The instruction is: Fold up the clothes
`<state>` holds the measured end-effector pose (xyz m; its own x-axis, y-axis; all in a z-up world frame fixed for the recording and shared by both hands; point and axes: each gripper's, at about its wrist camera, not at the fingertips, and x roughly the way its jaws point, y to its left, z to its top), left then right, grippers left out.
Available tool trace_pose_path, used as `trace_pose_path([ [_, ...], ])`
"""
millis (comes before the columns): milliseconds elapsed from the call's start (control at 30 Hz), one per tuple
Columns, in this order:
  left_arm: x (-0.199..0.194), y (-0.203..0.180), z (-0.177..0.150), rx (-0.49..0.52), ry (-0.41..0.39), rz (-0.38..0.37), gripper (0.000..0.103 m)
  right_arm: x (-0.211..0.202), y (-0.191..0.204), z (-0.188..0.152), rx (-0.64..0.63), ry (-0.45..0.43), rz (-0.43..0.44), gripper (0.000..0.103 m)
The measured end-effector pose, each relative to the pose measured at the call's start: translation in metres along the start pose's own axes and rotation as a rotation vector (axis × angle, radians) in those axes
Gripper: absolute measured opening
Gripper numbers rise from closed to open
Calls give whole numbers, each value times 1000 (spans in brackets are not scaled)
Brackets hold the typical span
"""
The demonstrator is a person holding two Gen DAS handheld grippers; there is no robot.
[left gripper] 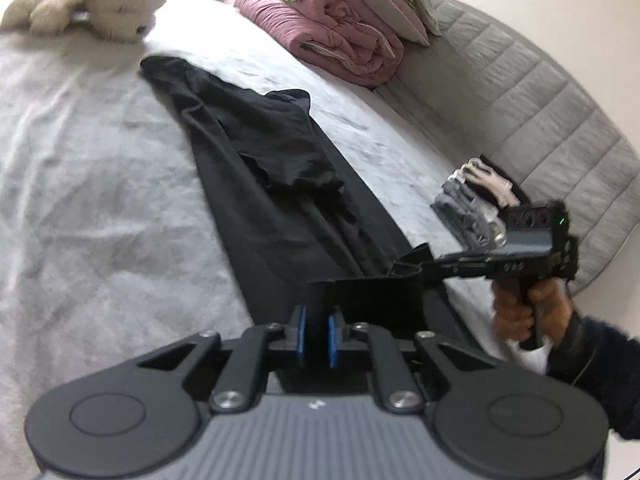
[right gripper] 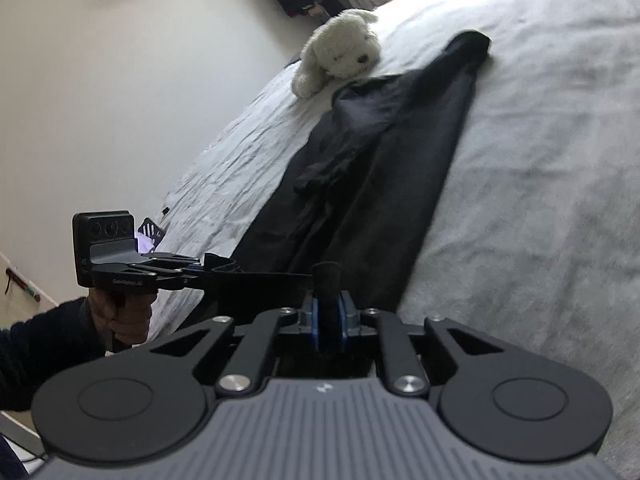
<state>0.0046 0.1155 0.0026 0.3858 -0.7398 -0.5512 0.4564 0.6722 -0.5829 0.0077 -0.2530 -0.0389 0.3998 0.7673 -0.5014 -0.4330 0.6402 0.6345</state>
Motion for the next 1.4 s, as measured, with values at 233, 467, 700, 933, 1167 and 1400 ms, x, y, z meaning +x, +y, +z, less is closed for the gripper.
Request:
trace_pose_path([
  [233,6,0,3,4,5,-60,22,3,-8,0,57,3,30,15],
  [467,9,-5,2,18,9,-72,23,4,-9,0,78,4,46,16],
  [700,4,-19,2,73,-16,17,5,-2,9,2,-2,-43,14,9],
  [933,-20,-30,20,121,-179,54,5,-13,36,13,-124,-146,0,8],
  [1167,-7,-16,46,91,-234,71,5,-10,31,36,-150,-205,-46,8],
  [1400,1,-7,72,77,-304,49,5,-3,20,57,-160,-239,-41,8],
])
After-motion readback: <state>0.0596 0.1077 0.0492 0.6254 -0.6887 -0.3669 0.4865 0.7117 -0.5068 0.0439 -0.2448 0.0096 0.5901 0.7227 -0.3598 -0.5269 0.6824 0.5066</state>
